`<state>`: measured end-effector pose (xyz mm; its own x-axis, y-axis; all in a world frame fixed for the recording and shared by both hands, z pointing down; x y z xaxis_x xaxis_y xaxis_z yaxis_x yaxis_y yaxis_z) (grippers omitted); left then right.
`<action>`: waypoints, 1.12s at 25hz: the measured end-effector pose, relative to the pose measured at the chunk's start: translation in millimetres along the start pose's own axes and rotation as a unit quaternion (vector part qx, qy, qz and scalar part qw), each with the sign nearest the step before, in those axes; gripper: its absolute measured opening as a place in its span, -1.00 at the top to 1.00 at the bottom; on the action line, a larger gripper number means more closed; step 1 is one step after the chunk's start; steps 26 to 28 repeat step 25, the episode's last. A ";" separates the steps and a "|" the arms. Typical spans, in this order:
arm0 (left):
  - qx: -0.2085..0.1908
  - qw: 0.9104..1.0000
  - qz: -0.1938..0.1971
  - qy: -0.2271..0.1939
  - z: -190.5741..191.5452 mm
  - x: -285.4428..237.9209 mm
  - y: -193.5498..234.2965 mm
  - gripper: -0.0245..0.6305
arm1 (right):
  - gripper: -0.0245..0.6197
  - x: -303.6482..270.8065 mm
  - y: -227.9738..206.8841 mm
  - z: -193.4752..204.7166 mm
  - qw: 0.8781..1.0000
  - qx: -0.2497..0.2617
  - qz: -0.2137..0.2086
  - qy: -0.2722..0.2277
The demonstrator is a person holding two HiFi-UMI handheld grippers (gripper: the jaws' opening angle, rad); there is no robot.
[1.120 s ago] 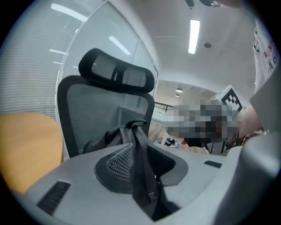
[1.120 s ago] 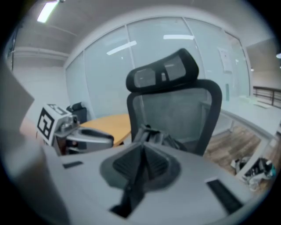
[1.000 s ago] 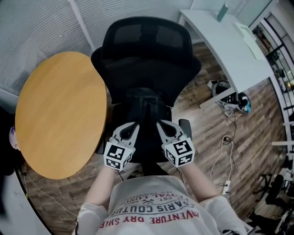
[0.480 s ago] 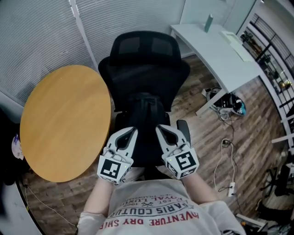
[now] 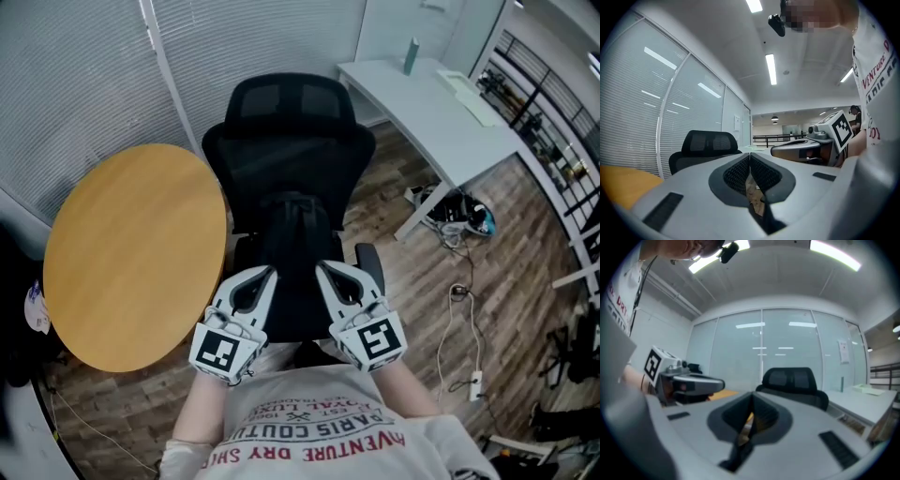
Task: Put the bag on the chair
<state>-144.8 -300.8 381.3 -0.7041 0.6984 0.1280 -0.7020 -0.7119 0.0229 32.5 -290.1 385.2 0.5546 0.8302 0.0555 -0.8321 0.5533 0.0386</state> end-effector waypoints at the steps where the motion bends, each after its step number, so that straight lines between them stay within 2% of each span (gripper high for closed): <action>1: 0.000 1.000 0.002 -0.002 -1.0 0.2 -0.2 0.82 | 0.84 0.8 0.0 0.1 1.000 0.001 0.001 0.001; 17: -0.003 1.000 0.018 0.022 3.7 -9.7 -6.7 0.82 | 0.84 2.7 -0.4 -0.4 1.000 0.005 -0.001 0.014; 28: 0.007 0.999 -0.005 0.043 7.4 -18.1 1.8 0.82 | 0.84 -2.2 -8.4 2.1 1.000 0.007 0.003 0.013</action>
Point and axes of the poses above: the fingertips, and each gripper's own axes: x backward along the fingers, y to its left, z out of its underside, the point moved 8 cm from there along x, backward along the fingers, and after that the axes turned 9 degrees about -y, right-handed, at the moved point
